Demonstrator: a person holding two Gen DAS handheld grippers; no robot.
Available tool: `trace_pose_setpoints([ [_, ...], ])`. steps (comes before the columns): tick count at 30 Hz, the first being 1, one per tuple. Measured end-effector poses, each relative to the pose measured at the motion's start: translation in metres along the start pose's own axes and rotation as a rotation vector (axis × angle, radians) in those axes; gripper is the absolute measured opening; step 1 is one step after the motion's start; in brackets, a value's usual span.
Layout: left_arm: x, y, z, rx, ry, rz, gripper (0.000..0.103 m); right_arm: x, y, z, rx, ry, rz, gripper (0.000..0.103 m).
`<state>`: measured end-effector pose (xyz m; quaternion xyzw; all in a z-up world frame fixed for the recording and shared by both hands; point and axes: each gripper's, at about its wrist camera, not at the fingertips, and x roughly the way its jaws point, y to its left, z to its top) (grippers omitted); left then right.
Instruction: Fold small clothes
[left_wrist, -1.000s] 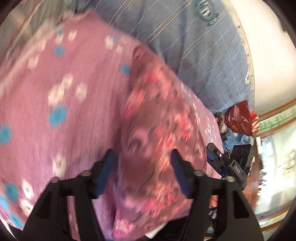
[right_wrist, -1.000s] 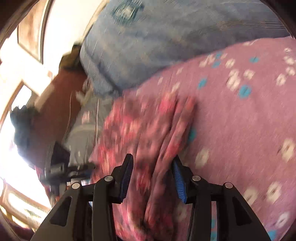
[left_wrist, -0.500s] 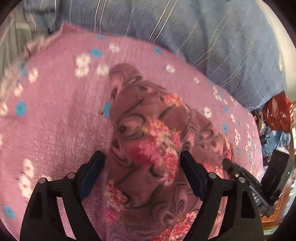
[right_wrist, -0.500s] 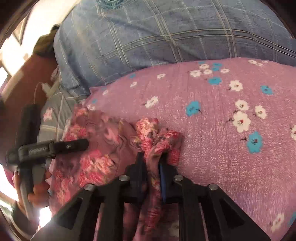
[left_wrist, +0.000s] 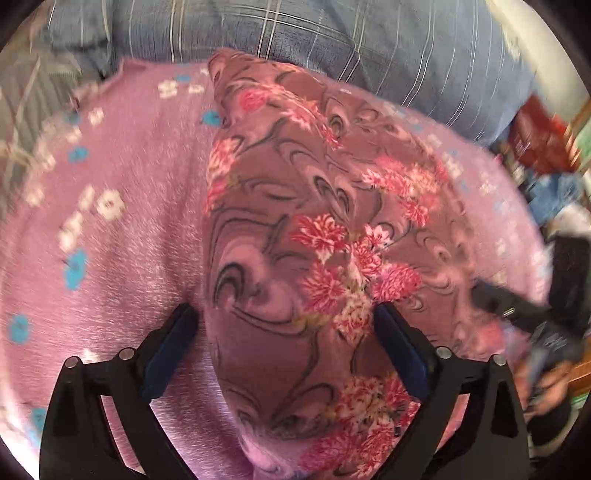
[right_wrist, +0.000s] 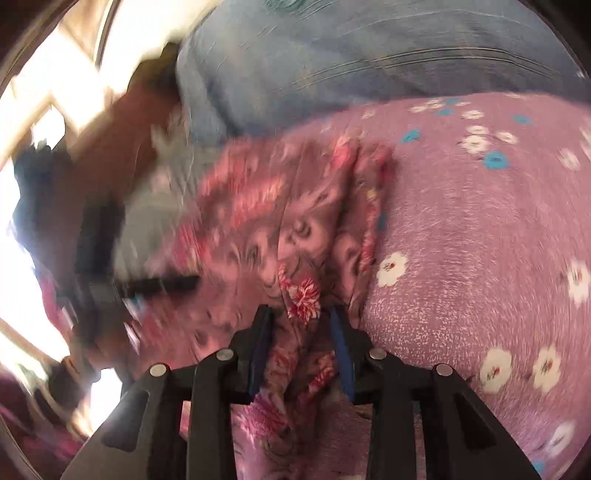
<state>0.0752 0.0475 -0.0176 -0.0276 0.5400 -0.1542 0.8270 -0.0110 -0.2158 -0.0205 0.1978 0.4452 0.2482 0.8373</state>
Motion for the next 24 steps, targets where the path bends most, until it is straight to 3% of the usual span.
trace_pose_setpoints([
  [2,-0.006,-0.002,0.003,0.005,0.017,0.008,0.098,-0.012,0.005,0.003,0.021,-0.014,-0.03,0.033],
  [4,-0.018,-0.002,-0.002,0.011,0.014,-0.02,0.098,-0.03,0.022,-0.001,-0.078,-0.048,-0.055,0.037],
  [7,-0.014,0.0,-0.02,0.002,0.046,-0.035,0.1,-0.036,0.04,-0.017,-0.205,-0.009,-0.125,0.04],
  [8,-0.006,0.002,-0.025,-0.026,0.067,-0.037,0.103,-0.032,0.041,-0.024,-0.231,0.021,-0.18,0.047],
  [9,-0.005,0.007,-0.028,-0.061,0.039,-0.056,0.103,-0.022,0.04,-0.033,-0.25,0.068,-0.261,0.062],
  [15,-0.005,0.0,-0.031,-0.07,-0.018,-0.007,0.103,-0.017,0.028,-0.041,-0.157,0.037,-0.356,0.086],
  [20,-0.012,0.001,-0.047,-0.077,-0.041,-0.012,0.103,-0.024,0.027,-0.044,-0.077,0.018,-0.357,0.09],
  [24,-0.02,-0.003,-0.057,-0.104,-0.051,-0.005,0.103,-0.02,0.028,-0.039,-0.023,0.093,-0.411,0.097],
])
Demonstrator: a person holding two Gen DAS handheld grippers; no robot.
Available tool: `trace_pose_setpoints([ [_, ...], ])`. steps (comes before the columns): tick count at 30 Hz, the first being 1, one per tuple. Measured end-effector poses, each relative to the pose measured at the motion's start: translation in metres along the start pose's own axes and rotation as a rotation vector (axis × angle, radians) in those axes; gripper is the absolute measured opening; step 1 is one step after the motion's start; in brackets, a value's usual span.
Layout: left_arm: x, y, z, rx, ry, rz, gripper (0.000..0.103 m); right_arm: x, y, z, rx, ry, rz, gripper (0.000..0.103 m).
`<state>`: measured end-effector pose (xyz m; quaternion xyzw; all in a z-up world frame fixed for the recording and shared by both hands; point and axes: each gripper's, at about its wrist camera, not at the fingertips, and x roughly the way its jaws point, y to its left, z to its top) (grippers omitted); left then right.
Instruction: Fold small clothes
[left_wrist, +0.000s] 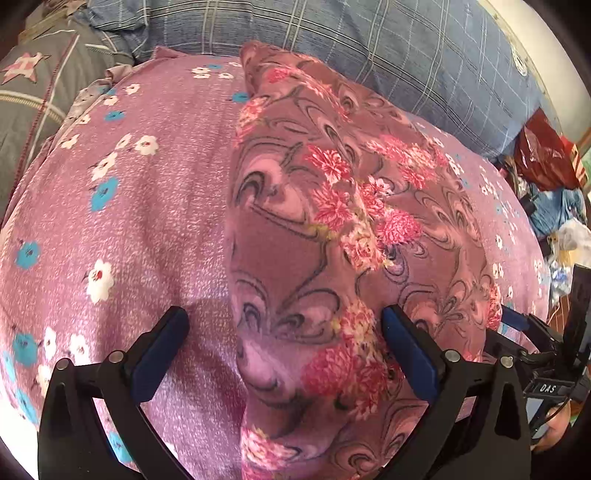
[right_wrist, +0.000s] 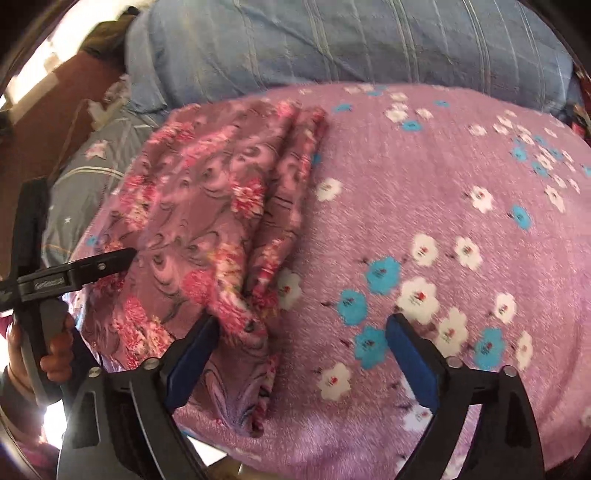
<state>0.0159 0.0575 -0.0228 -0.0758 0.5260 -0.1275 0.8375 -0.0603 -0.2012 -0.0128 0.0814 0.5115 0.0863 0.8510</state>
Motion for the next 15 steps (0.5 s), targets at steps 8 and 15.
trace_pose_setpoints([
  [8,-0.033,-0.007,-0.012,0.018,-0.117,0.168,0.103,-0.023,-0.009,-0.001,0.014,-0.009,-0.122,0.099],
  [15,-0.063,-0.018,-0.029,0.064,-0.24,0.363,0.103,-0.049,0.005,-0.015,-0.11,-0.081,-0.253,0.101],
])
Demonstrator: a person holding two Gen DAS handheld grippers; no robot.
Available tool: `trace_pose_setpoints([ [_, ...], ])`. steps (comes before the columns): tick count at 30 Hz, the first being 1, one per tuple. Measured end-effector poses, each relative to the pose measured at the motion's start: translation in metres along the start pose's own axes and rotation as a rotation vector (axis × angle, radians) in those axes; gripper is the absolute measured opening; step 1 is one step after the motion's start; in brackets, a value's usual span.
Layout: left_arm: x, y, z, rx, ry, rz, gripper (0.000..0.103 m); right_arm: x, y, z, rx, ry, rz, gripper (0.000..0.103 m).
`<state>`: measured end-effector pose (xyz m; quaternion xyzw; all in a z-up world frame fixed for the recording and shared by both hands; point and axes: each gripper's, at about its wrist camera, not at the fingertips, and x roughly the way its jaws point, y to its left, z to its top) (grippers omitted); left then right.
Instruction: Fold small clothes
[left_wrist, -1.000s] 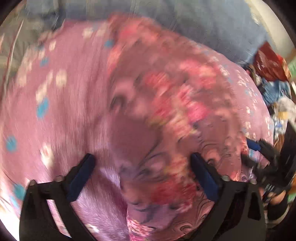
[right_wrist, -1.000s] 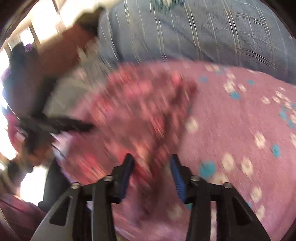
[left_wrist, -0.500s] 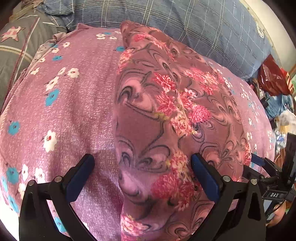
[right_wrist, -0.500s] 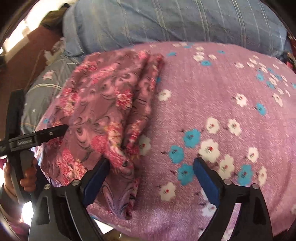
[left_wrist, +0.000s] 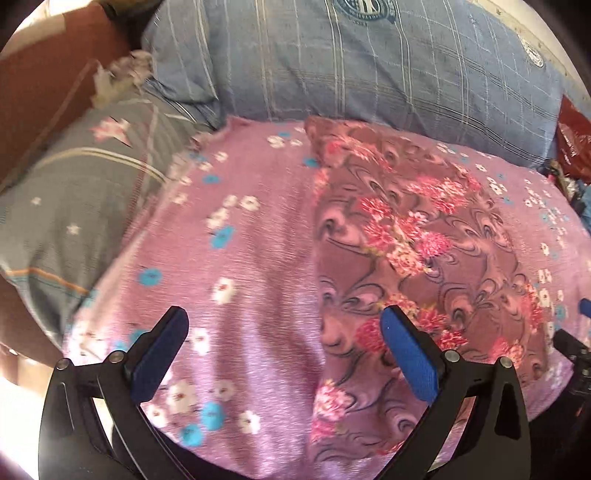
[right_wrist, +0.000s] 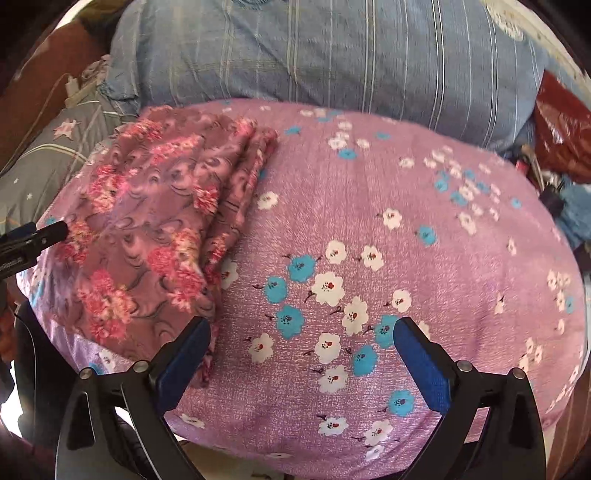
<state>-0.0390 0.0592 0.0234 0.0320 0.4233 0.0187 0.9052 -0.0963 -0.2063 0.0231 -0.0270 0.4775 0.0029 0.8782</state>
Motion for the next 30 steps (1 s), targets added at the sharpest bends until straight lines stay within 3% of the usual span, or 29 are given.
trace_pose_setpoints([
  [2,-0.007,-0.001,-0.004,0.039,-0.021,0.005,0.103,-0.007,0.002,-0.002,-0.014,-0.015,0.018,0.103],
  [5,-0.013,-0.003,-0.012,0.112,0.008,-0.009,0.103,-0.008,0.006,-0.004,-0.05,-0.002,0.045,0.103],
  [9,-0.015,-0.004,-0.023,0.121,0.071,-0.049,0.103,-0.012,0.014,-0.004,-0.114,-0.039,-0.027,0.103],
  [15,-0.017,-0.014,-0.026,0.15,0.104,-0.03,0.103,-0.016,0.016,0.004,-0.122,-0.059,0.016,0.103],
  [23,-0.035,-0.029,-0.021,0.162,0.072,-0.086,0.103,-0.018,0.016,0.002,-0.108,-0.088,0.044,0.103],
  [30,-0.044,-0.051,-0.029,0.239,0.058,-0.132,0.103,-0.022,0.004,-0.009,-0.056,-0.091,0.068,0.103],
])
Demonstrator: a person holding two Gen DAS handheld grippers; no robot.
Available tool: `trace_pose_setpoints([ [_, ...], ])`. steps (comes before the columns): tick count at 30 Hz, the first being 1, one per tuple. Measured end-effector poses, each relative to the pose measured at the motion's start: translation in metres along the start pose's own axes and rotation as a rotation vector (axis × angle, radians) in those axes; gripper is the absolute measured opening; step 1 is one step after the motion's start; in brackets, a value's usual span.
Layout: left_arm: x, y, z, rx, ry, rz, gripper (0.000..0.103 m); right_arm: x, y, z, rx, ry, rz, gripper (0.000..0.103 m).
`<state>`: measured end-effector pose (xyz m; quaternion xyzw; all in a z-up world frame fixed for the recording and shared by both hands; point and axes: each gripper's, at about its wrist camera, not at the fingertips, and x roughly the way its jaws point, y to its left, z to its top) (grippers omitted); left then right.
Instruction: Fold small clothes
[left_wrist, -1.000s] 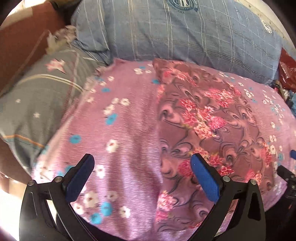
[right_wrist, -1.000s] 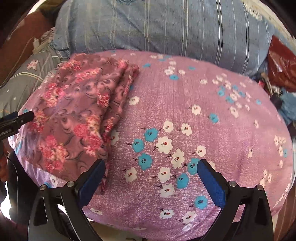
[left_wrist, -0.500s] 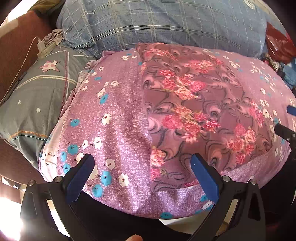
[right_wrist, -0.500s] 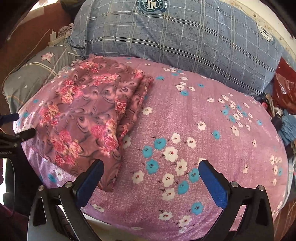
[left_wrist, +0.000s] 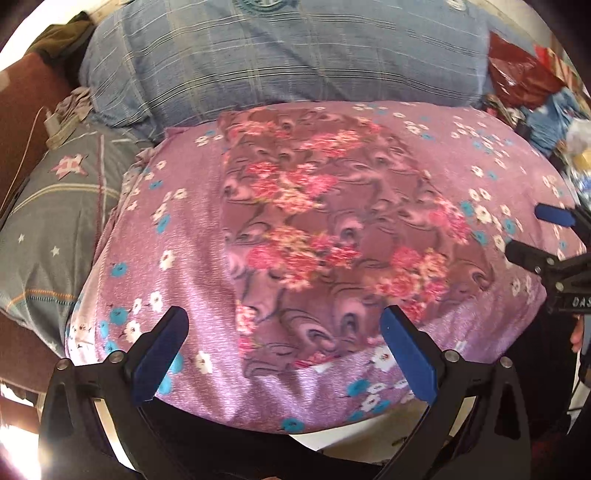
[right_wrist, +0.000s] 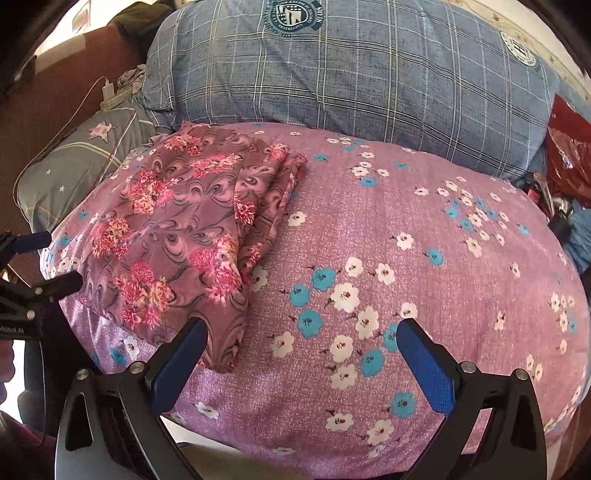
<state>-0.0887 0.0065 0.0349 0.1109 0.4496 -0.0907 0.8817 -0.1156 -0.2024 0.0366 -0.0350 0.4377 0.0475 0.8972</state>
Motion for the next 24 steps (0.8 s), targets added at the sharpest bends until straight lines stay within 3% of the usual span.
trace_pose_setpoints([
  [18,-0.005,-0.025,-0.002,0.032,-0.004,-0.107,0.103,-0.006,-0.01,-0.004,0.031,-0.004,-0.016,0.103],
  [24,-0.002,-0.03,0.001,0.034,0.008,-0.108,0.103,-0.005,-0.009,-0.003,0.017,-0.004,-0.029,0.103],
])
